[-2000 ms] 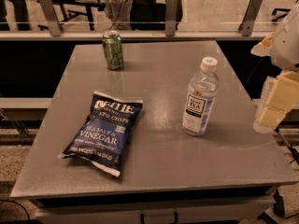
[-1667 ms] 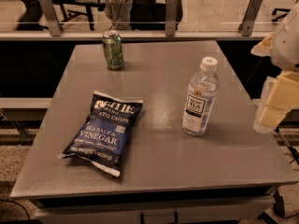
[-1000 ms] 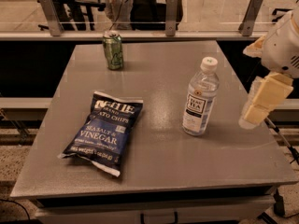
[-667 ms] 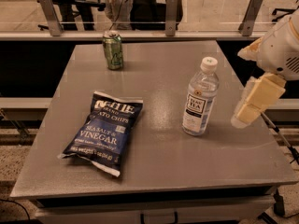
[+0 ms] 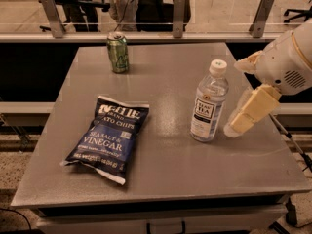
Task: Knock blue plastic bottle over
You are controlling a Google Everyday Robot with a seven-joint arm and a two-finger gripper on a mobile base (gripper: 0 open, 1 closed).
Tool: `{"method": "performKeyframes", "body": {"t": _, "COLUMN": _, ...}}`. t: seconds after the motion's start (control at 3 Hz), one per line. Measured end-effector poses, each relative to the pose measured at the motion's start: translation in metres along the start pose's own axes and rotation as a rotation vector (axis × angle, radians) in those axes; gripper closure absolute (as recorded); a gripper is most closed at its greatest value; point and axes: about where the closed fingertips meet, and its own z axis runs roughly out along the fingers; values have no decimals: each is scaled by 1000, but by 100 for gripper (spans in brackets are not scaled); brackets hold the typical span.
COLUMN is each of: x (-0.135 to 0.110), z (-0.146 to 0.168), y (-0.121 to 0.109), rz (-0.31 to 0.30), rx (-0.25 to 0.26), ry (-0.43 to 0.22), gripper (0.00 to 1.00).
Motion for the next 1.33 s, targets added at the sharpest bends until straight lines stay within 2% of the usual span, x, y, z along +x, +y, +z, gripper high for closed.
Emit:
{"method": "performKeyframes", "body": {"t": 0.67, "x": -2, "z": 40, "y": -2, "rz": 15, "rx": 38, "ry": -95, "gripper": 0}}
{"method": "performKeyframes", "body": {"t": 1.0, "x": -7, "z": 50, "y": -10, "rz": 35, "rx": 66, "ry": -154, "gripper": 0}}
{"method": "performKeyframes", "body": {"t": 1.33, "x": -11, "z": 52, "y": -16, "rz": 59, "rx": 71, "ry": -208, "gripper": 3}}
